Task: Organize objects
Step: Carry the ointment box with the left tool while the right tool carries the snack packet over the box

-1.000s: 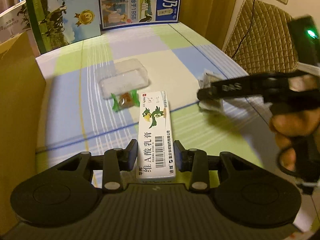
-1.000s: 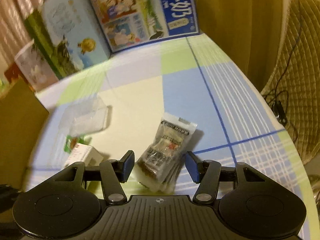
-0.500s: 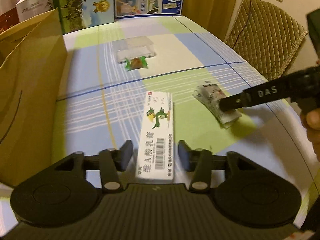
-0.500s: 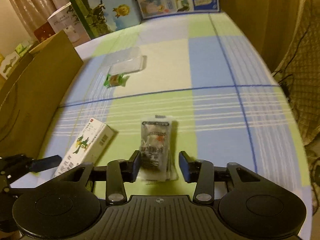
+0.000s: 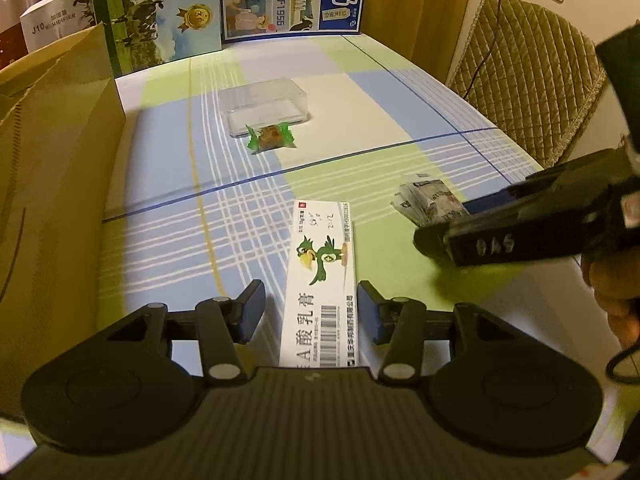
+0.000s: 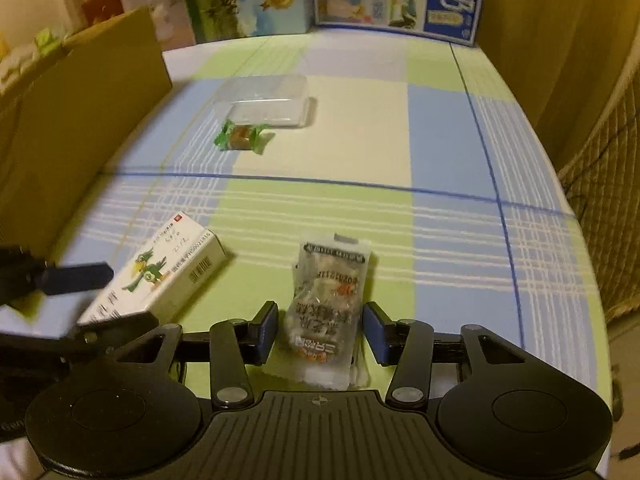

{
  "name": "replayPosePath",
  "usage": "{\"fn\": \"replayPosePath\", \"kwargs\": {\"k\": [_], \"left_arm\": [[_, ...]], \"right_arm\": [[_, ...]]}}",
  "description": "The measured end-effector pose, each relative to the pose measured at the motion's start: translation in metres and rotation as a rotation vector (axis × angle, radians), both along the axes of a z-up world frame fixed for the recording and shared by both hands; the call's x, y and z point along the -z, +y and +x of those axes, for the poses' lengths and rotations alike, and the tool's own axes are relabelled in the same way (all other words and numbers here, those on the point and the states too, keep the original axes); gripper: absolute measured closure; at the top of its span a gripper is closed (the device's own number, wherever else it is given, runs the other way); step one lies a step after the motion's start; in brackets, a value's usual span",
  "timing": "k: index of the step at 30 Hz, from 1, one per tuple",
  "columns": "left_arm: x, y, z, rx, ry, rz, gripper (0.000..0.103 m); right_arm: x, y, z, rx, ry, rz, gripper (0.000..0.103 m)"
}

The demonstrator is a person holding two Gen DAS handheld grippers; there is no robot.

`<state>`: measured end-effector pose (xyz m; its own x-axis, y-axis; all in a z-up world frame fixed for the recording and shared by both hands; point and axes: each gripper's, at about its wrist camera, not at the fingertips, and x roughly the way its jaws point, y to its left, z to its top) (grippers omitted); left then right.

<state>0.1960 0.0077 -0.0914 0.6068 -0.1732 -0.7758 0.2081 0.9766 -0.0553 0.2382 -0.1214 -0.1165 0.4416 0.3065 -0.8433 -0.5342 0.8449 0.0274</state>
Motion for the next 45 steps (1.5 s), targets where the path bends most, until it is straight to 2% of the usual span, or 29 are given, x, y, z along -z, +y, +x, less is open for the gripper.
{"fn": "replayPosePath", "kwargs": {"k": [3,5,8,12,17,25,37,45], "left_arm": [[0.003,-0.003,0.005,0.009,0.011,0.003,0.064],[0.006,-0.006,0.008,0.023,0.019,0.011,0.070],[0.009,-0.010,0.010,0.038,0.028,0.037,0.070],[0.005,-0.011,0.002,0.030,0.029,0.043,0.070],[-0.015,-0.008,-0.025,0.008,0.018,0.021,0.071],[-0.040,-0.001,-0.067,-0.022,0.017,0.003,0.070],[-0.113,0.021,-0.124,-0.107,-0.102,-0.014,0.070],[-0.144,0.045,-0.154,-0.163,-0.157,-0.002,0.070]], "right_arm": [[0.001,0.000,0.001,0.004,-0.006,-0.015,0.068],[0.001,-0.003,0.002,0.016,0.003,-0.010,0.069],[-0.002,-0.007,0.000,0.035,-0.002,-0.006,0.069],[-0.008,-0.015,0.001,0.078,0.005,0.049,0.069],[-0.026,-0.025,-0.014,0.107,-0.004,0.111,0.069],[-0.059,-0.036,-0.070,0.123,0.005,0.190,0.069],[-0.118,-0.025,-0.143,0.061,-0.072,0.233,0.069],[-0.144,-0.007,-0.171,0.001,-0.109,0.267,0.069]]}}
